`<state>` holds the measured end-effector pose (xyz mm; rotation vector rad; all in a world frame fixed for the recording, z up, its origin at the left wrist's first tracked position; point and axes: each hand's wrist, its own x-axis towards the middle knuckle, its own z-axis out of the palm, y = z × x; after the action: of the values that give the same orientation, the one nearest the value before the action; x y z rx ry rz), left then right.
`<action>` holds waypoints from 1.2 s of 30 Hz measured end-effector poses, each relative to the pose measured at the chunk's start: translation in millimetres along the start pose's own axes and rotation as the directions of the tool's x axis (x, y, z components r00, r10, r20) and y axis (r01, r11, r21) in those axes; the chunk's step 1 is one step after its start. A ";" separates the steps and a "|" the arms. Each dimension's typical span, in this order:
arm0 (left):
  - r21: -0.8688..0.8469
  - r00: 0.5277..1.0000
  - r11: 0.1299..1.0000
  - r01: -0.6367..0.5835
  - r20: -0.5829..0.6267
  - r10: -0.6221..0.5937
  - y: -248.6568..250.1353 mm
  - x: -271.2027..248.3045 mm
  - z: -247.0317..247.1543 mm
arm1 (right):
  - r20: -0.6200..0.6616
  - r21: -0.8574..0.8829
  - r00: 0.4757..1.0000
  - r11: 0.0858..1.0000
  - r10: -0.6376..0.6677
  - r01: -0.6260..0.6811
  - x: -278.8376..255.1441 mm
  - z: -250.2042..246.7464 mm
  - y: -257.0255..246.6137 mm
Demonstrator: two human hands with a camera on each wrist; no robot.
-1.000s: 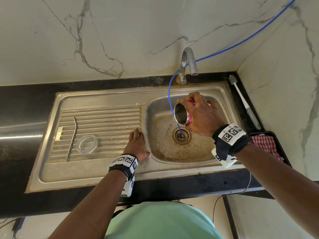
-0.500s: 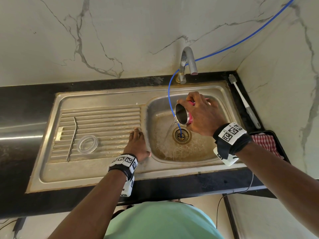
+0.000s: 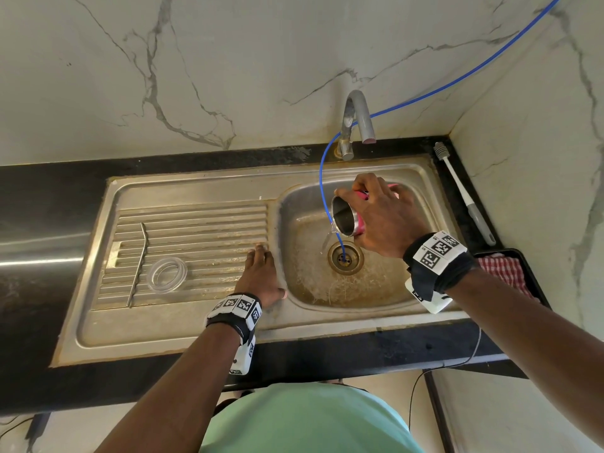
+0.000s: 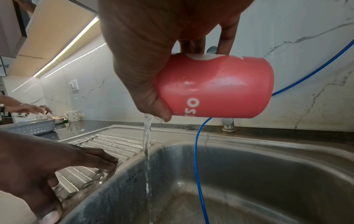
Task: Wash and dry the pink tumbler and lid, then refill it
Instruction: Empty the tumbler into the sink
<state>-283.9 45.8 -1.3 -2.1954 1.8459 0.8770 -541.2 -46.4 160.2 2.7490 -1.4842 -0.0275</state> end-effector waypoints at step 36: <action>-0.006 0.999 1.000 -0.021 -0.036 0.020 -3.7 0.1 2.5 | -0.039 -0.120 0.996 0.990 -0.078 0.073 9.2 3.3 10.8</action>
<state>-281.3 47.8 -4.3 -2.2142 1.8875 0.8541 -545.2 -60.0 157.1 2.6917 -1.3220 -0.0547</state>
